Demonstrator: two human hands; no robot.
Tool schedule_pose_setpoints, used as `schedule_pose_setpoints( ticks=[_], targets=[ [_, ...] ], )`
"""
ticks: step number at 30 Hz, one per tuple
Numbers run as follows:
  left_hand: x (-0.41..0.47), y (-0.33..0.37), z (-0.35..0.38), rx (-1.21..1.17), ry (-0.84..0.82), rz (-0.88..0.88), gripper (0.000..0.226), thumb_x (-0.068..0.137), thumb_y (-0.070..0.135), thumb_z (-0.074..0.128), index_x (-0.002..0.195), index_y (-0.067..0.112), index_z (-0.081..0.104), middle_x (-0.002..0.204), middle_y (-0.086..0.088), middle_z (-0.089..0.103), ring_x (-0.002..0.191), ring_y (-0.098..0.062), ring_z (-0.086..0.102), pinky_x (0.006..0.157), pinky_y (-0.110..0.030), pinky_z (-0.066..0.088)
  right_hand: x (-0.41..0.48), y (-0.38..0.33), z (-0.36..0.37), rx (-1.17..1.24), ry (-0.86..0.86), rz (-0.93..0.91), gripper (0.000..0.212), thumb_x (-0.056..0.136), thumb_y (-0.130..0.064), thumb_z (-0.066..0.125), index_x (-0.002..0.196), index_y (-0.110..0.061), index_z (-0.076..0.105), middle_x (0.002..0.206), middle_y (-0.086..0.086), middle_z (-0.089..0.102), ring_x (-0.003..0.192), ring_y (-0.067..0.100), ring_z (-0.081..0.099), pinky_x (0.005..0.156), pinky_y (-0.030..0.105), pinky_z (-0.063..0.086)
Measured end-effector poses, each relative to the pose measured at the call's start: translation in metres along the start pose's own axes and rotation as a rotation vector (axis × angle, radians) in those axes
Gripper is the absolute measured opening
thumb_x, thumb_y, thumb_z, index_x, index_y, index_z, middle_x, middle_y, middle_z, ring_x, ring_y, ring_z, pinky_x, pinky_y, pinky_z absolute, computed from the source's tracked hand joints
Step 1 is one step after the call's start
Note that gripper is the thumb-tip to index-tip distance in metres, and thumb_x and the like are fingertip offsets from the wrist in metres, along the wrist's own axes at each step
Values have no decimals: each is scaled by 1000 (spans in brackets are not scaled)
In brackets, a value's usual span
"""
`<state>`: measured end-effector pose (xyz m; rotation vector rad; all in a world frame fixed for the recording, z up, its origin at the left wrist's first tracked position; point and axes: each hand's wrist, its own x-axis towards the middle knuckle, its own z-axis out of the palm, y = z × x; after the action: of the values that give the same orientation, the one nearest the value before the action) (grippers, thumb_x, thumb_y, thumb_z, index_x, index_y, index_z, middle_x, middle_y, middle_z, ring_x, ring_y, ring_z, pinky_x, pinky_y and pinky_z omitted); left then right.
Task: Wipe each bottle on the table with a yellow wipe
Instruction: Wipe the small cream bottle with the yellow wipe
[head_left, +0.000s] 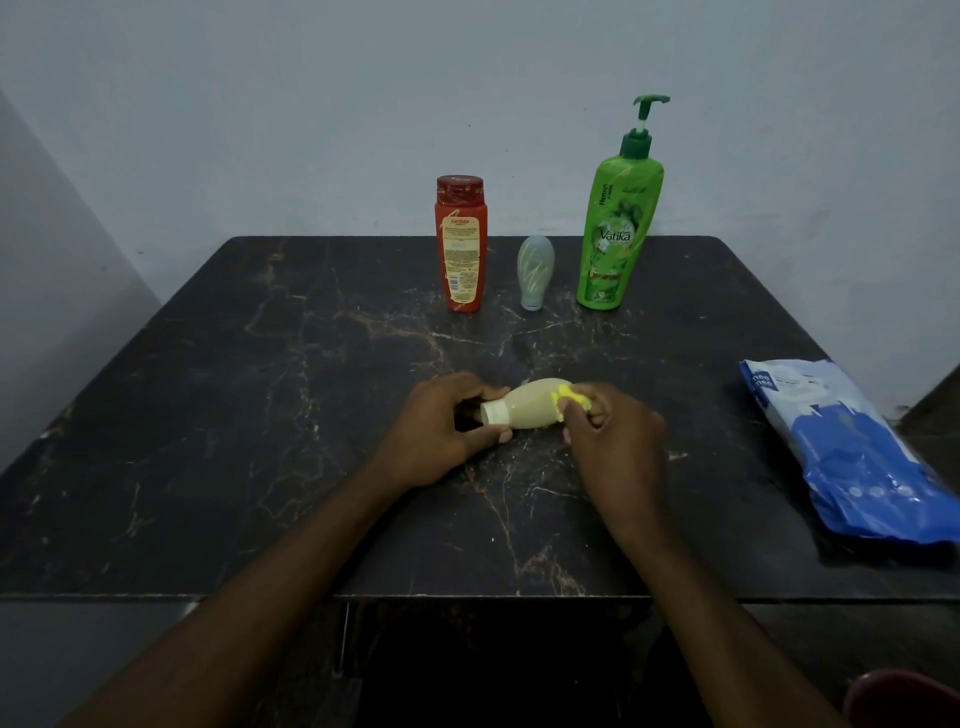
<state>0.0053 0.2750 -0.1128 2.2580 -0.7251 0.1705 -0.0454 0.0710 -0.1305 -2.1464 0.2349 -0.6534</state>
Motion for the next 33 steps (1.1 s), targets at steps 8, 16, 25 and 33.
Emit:
schedule_pose_setpoints(
  ticks=[8,16,25,33],
  targets=[
    [-1,3,1,7,17,-5,42,77,22,89,115,17,72,107,9,71,96,-2,64,84,-19,52,-8,-8,1,47,-161,-140,21,89,-27,71,109,-23,75,96,-6,75,83,8,69,78,33,58],
    [-3,5,1,12,12,-29,35,77,24,89,106,17,70,105,10,71,94,-3,65,85,-33,55,5,-1,-5,60,50,-17,24,91,-22,69,113,-17,74,104,-1,75,88,13,71,86,37,58],
    [-3,6,1,19,-3,-25,31,77,22,88,100,20,66,103,16,71,95,0,66,85,-23,53,-2,-8,-5,56,-93,-226,29,89,-9,70,117,-16,73,107,-1,68,92,3,60,82,7,45],
    [-3,7,0,12,-2,-20,33,78,21,87,104,21,66,104,16,69,97,1,64,80,-12,49,-4,-9,-5,20,-154,-285,33,92,-11,66,125,-13,68,107,-1,60,90,8,59,76,5,43]
  ],
)
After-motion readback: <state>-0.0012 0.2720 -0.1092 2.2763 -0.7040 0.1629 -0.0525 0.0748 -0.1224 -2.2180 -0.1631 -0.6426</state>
